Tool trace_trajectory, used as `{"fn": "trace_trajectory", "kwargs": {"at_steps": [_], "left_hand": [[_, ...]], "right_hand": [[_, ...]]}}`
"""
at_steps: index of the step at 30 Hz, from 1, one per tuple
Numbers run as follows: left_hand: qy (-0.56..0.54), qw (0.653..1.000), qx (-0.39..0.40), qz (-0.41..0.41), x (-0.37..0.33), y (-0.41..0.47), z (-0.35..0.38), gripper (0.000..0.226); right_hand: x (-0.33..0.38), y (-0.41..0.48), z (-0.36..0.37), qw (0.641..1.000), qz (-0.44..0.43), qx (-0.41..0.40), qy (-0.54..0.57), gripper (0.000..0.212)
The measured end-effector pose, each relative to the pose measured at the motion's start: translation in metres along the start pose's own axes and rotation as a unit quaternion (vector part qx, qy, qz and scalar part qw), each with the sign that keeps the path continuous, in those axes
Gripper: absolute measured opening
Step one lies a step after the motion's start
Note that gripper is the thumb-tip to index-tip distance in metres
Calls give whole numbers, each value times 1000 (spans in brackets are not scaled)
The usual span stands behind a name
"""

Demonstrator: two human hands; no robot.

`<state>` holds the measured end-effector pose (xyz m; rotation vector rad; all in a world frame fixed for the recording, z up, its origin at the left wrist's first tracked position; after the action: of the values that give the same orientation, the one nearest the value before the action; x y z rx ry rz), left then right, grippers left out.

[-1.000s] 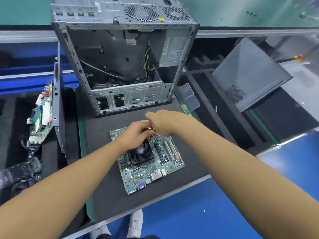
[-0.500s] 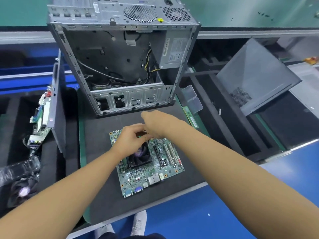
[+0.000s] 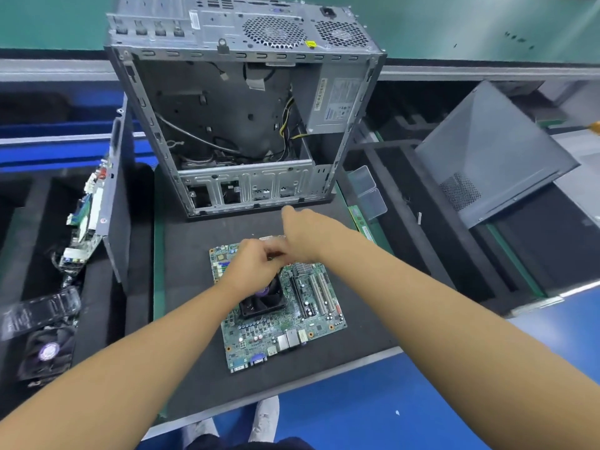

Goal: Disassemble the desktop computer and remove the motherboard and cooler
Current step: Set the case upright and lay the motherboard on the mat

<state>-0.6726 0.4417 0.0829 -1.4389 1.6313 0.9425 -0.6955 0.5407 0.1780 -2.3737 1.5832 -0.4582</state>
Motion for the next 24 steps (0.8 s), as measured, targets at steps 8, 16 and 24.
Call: {"fn": "trace_trajectory", "kwargs": {"at_steps": [8, 16, 24], "left_hand": [[-41, 999, -16, -29, 14, -7, -15, 24], [10, 994, 101, -30, 10, -3, -40, 33], [11, 997, -60, -47, 15, -19, -37, 34]], "right_hand": [[18, 4, 4, 998, -19, 15, 60, 21], [39, 0, 4, 984, -147, 98, -30, 15], [38, 1, -2, 996, -38, 60, 58, 40]]}}
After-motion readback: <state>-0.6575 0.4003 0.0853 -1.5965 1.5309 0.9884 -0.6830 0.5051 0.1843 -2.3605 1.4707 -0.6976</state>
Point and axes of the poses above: each hand's wrist, its own y-axis towards the middle knuckle, its own z-axis out of the palm, x = y × z, the point moved 5 cm from there along y, towards the middle knuckle, and after that the axes turned 7 degrees about -x, right-handed, at the moved point
